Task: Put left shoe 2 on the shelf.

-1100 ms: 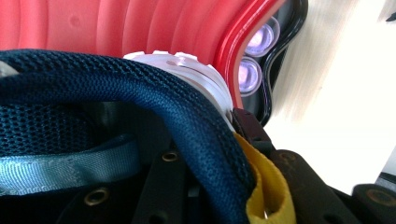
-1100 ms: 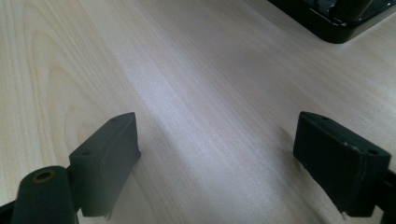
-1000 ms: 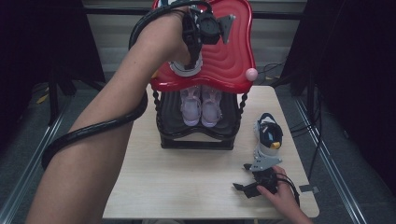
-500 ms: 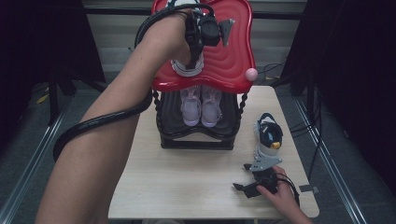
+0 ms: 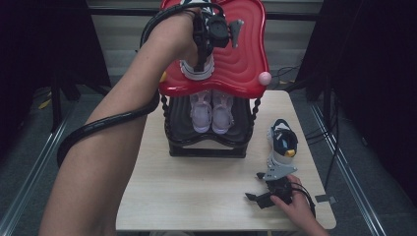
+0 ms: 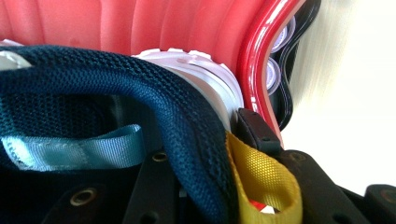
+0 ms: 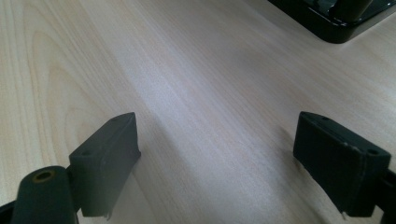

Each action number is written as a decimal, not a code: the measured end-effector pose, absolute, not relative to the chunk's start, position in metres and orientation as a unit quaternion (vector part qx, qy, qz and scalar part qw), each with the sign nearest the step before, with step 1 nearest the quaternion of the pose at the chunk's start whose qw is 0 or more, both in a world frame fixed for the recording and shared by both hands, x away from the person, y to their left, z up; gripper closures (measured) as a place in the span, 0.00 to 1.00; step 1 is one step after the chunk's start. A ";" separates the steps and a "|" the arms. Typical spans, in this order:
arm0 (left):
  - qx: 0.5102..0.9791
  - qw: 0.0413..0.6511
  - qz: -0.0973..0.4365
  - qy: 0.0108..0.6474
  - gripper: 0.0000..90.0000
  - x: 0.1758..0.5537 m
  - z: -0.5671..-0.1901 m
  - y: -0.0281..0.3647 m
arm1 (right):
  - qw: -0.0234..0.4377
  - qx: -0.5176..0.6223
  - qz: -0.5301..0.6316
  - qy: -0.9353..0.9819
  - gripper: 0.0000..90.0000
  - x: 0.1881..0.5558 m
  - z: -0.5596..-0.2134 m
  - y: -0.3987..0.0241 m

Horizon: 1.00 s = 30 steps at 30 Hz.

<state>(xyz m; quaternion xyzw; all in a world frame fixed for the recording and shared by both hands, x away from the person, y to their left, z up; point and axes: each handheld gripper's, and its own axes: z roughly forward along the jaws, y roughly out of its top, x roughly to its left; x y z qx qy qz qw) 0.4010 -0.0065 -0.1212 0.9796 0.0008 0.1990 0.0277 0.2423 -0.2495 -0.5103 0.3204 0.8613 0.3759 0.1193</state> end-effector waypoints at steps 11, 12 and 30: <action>0.977 0.036 0.208 0.005 0.71 0.403 -0.118 0.001 | 0.119 0.321 0.376 0.861 0.15 0.242 -0.510 -0.249; 0.977 0.035 0.208 0.003 0.71 0.403 -0.118 0.001 | 0.119 0.320 0.376 0.861 0.15 0.242 -0.510 -0.249; 0.975 0.048 0.215 0.013 0.65 0.405 -0.114 0.005 | 0.119 0.321 0.376 0.861 0.15 0.242 -0.510 -0.249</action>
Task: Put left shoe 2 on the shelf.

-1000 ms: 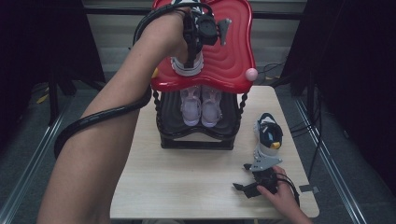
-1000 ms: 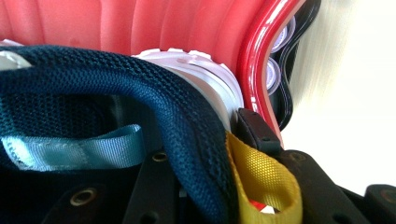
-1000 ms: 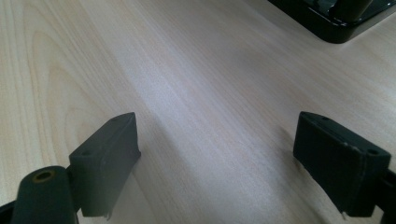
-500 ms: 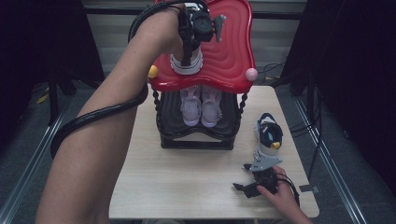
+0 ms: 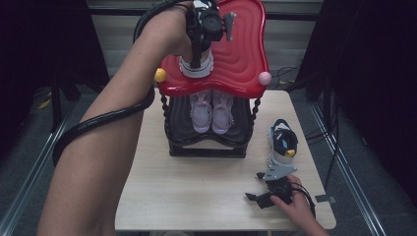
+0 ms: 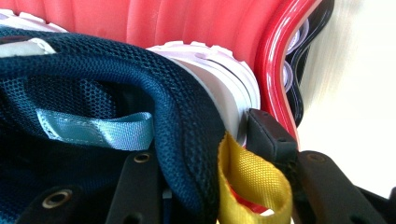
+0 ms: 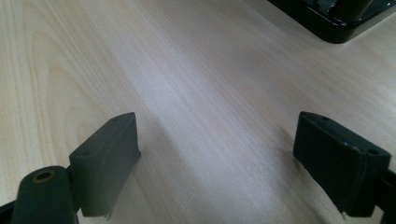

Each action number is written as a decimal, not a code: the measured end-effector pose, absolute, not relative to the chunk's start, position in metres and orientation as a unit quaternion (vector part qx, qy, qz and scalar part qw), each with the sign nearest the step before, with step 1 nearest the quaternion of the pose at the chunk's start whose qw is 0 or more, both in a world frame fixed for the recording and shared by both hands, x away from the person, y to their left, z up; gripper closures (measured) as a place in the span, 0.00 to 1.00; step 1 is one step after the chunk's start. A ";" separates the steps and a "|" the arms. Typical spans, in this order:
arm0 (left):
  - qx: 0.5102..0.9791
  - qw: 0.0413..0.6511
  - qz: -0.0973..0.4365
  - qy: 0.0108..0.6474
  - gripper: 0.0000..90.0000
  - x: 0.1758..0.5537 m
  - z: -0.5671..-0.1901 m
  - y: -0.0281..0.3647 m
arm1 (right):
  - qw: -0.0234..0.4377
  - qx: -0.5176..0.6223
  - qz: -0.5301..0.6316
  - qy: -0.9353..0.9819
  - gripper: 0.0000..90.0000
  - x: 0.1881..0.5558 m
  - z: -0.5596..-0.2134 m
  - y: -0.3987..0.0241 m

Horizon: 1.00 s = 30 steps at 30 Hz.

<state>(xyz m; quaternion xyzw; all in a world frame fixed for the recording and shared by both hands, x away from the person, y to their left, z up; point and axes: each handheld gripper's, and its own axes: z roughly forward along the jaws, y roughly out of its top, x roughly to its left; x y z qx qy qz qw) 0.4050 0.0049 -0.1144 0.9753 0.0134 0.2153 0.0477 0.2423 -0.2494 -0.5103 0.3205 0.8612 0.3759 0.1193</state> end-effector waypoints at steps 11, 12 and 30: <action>0.971 0.072 0.222 0.057 0.49 0.408 -0.112 0.013 | 0.119 0.320 0.376 0.861 0.15 0.242 -0.510 -0.249; 0.971 0.080 0.218 0.062 0.48 0.408 -0.111 0.014 | 0.119 0.321 0.376 0.861 0.15 0.242 -0.510 -0.249; 0.964 0.125 0.199 0.125 0.35 0.404 -0.107 0.019 | 0.120 0.320 0.376 0.861 0.15 0.242 -0.510 -0.249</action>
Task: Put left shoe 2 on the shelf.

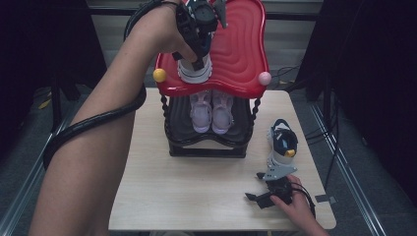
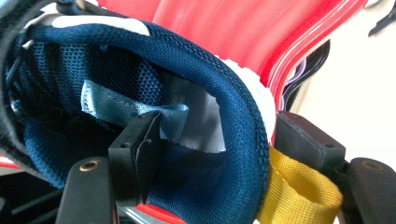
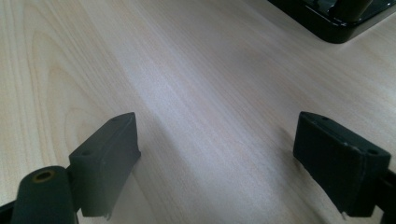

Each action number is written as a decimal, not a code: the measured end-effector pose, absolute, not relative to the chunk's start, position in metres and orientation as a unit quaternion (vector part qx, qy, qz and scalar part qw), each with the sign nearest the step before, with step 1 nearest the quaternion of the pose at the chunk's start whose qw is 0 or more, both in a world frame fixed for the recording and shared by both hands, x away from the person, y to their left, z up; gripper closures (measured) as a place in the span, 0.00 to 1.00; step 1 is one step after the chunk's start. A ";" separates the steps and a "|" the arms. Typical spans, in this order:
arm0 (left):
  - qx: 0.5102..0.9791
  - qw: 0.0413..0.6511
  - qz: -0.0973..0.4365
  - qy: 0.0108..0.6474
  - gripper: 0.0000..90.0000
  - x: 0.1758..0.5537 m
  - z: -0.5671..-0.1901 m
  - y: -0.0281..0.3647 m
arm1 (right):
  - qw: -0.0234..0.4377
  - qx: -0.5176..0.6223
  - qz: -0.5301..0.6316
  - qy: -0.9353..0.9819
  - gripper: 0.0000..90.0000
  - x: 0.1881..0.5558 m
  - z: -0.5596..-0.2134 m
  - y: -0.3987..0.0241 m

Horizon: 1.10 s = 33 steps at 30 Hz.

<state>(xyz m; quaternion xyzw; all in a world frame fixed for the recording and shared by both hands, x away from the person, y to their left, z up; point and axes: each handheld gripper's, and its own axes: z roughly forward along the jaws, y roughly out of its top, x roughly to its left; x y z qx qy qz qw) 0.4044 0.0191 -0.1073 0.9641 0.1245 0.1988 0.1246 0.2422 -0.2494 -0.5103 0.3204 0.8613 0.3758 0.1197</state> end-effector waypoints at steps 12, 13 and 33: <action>0.951 0.162 0.148 0.217 0.32 0.405 -0.103 0.026 | 0.120 0.321 0.376 0.861 0.15 0.242 -0.510 -0.249; 0.951 0.161 0.148 0.220 0.32 0.404 -0.103 0.026 | 0.120 0.321 0.376 0.861 0.15 0.242 -0.510 -0.249; 0.947 0.157 0.138 0.242 0.32 0.394 -0.086 0.036 | 0.119 0.321 0.376 0.861 0.15 0.242 -0.510 -0.249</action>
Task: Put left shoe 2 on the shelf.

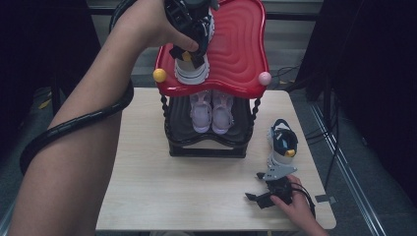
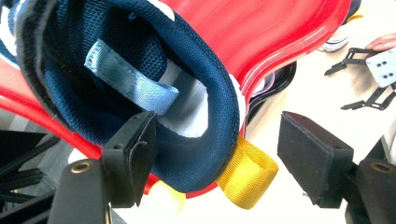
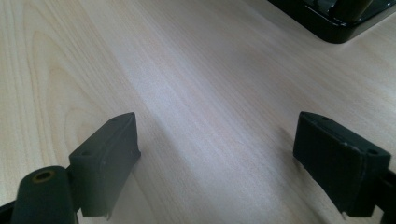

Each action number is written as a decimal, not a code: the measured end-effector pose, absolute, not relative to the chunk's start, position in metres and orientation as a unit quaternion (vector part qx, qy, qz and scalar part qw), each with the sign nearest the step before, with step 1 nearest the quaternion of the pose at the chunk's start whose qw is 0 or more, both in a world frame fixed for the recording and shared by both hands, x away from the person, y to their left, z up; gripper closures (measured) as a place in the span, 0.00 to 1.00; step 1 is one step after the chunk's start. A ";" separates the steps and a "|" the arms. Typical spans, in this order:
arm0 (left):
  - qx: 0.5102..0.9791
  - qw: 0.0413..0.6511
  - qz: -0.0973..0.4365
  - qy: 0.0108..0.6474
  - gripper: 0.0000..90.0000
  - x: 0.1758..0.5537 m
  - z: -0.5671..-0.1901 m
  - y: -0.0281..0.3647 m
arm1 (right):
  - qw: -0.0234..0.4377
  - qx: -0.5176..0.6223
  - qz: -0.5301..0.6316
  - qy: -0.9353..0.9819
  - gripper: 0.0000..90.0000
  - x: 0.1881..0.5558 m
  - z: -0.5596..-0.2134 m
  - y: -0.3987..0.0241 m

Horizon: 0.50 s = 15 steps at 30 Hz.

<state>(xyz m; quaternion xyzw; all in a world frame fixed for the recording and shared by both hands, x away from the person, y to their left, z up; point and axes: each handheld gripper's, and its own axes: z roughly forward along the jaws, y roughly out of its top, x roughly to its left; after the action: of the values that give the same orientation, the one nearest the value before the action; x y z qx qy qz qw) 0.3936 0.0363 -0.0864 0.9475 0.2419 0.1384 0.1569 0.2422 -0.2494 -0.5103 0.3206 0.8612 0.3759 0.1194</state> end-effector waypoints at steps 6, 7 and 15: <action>0.946 0.153 0.143 0.248 0.32 0.391 -0.081 0.044 | 0.119 0.321 0.376 0.861 0.15 0.242 -0.510 -0.249; 0.946 0.150 0.142 0.249 0.32 0.390 -0.080 0.046 | 0.119 0.321 0.376 0.861 0.15 0.242 -0.510 -0.249; 0.946 0.137 0.138 0.259 0.32 0.387 -0.079 0.058 | 0.119 0.321 0.376 0.861 0.15 0.242 -0.510 -0.249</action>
<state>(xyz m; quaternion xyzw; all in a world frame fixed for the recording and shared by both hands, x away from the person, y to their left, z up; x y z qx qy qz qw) 0.3870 0.0584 -0.0789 0.9462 0.2588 0.1376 0.1374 0.2422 -0.2494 -0.5103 0.3205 0.8612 0.3758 0.1195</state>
